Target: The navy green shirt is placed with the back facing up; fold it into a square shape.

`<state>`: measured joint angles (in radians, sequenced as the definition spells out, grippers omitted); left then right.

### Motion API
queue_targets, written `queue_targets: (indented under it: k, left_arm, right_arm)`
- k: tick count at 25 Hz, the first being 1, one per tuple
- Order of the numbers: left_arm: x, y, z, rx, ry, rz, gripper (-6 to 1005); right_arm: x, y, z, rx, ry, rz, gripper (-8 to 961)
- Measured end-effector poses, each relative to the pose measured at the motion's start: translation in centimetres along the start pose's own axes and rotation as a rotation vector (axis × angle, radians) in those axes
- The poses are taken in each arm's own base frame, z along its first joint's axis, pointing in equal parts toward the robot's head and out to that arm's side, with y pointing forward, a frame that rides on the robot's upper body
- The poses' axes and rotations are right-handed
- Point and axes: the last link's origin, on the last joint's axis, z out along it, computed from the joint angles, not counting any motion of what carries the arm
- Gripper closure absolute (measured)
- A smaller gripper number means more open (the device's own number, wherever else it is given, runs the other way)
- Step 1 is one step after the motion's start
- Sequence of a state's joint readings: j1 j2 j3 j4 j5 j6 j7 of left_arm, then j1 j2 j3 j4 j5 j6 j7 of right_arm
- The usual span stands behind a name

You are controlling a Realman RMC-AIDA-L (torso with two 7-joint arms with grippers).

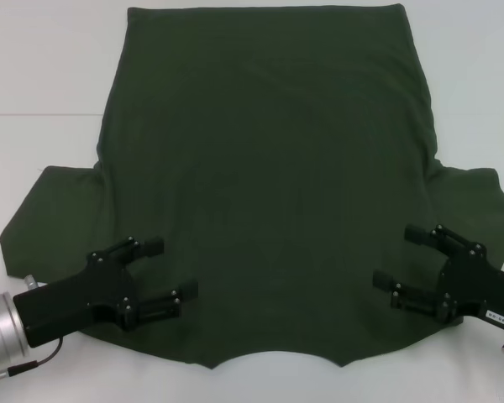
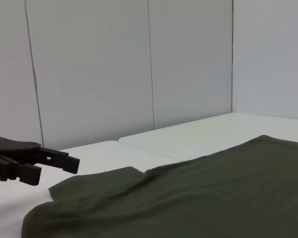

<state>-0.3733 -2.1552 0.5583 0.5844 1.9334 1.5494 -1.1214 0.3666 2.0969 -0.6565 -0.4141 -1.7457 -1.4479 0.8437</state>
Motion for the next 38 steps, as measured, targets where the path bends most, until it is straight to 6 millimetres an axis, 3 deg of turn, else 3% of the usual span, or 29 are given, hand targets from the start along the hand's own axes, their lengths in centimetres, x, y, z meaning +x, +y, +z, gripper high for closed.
queue_targets:
  k: [18,28,38]
  left_arm:
    - [0.2,-0.5,-0.2,0.045,0.027,-0.071,83]
    - [3.1,-5.5,-3.8,0.206,0.036,-0.522,93]
    - [5.9,-10.2,-6.9,0.441,-0.217,-0.804,102]
  right_arm:
    - [0.0,0.1,0.1,-0.012,0.006,-0.004,13]
    - [0.0,0.5,0.6,-0.040,0.009,-0.002,13]
    - [-0.1,0.8,0.9,-0.061,0.010,-0.005,13]
